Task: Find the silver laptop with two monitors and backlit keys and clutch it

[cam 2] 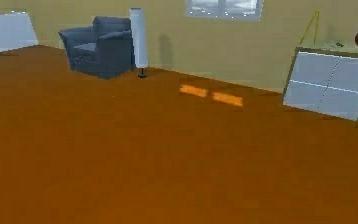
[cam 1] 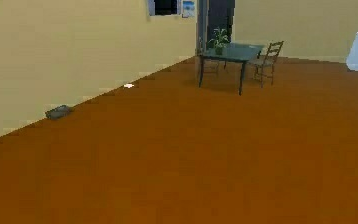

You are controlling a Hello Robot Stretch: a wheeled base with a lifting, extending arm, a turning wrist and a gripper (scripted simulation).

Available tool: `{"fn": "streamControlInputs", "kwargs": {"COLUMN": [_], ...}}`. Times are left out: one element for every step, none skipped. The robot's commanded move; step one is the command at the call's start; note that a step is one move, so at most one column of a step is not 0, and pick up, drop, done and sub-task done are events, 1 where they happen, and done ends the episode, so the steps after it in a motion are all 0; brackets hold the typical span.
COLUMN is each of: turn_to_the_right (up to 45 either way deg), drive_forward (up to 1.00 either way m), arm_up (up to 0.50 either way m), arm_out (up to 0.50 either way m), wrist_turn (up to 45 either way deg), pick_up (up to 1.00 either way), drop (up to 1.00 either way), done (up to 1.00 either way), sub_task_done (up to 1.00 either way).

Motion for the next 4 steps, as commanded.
{"fn": "streamControlInputs", "kwargs": {"turn_to_the_right": [0.0, 0.0, -3.0, 0.0], "drive_forward": [1.0, 1.0, 0.0, 1.0], "arm_up": [0.0, 0.0, 0.0, 0.0], "arm_out": [0.0, 0.0, 0.0, 0.0], "wrist_turn": [0.0, 0.0, 0.0, 0.0], "pick_up": [0.0, 0.0, 0.0, 0.0], "drop": [0.0, 0.0, 0.0, 0.0], "done": [0.0, 0.0, 0.0, 0.0], "sub_task_done": [0.0, 0.0, 0.0, 0.0]}}
